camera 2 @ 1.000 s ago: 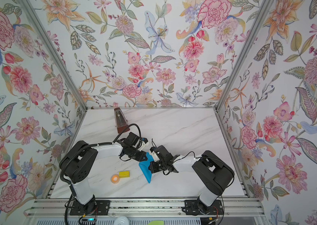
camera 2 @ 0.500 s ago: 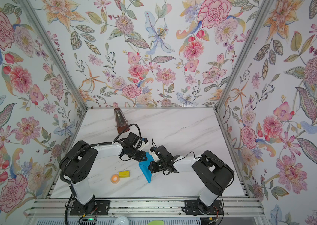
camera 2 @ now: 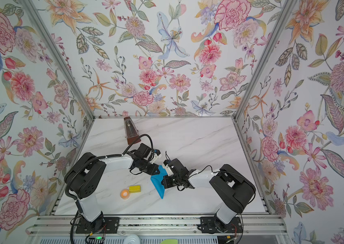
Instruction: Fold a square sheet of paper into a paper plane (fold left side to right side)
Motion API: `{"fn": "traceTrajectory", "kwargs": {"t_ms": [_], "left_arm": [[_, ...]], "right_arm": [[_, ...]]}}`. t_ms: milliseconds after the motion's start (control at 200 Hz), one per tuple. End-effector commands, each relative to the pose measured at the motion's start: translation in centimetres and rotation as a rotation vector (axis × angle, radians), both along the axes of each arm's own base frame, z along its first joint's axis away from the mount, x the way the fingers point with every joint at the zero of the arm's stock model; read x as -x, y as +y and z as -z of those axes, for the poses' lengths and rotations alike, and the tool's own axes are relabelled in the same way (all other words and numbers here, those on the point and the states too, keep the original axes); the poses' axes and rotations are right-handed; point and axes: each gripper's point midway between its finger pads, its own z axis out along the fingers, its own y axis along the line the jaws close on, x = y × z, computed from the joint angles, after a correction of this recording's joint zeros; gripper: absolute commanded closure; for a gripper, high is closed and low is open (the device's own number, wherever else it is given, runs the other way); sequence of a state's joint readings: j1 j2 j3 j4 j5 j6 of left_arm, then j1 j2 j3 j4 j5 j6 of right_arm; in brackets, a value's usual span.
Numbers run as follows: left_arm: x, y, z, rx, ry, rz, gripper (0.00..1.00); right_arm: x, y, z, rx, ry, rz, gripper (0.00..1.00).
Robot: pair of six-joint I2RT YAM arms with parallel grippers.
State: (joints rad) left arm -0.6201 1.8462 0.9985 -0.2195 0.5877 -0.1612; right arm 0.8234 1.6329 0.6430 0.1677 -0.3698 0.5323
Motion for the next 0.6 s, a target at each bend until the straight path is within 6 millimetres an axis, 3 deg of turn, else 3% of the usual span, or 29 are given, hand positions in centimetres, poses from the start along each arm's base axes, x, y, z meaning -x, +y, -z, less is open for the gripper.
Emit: {"fn": "traceTrajectory", "kwargs": {"t_ms": [0,225,405,595], "left_arm": [[1.0,1.8,2.2,-0.104,0.063,-0.009,0.96],[0.3,1.6,0.9,-0.091,0.028,-0.022,0.96],[-0.9,1.7,-3.1,-0.065,-0.054,-0.067,0.91],[1.4,2.3,-5.1,-0.046,-0.034,-0.106,0.9]], "right_arm": [[0.7,-1.1,0.9,0.051,0.019,0.012,0.94],[1.0,-1.4,2.0,0.075,0.041,0.008,0.94],[1.1,-1.5,2.4,0.077,0.055,0.013,0.94],[1.3,-1.5,2.7,0.074,0.065,0.02,0.94]]}}
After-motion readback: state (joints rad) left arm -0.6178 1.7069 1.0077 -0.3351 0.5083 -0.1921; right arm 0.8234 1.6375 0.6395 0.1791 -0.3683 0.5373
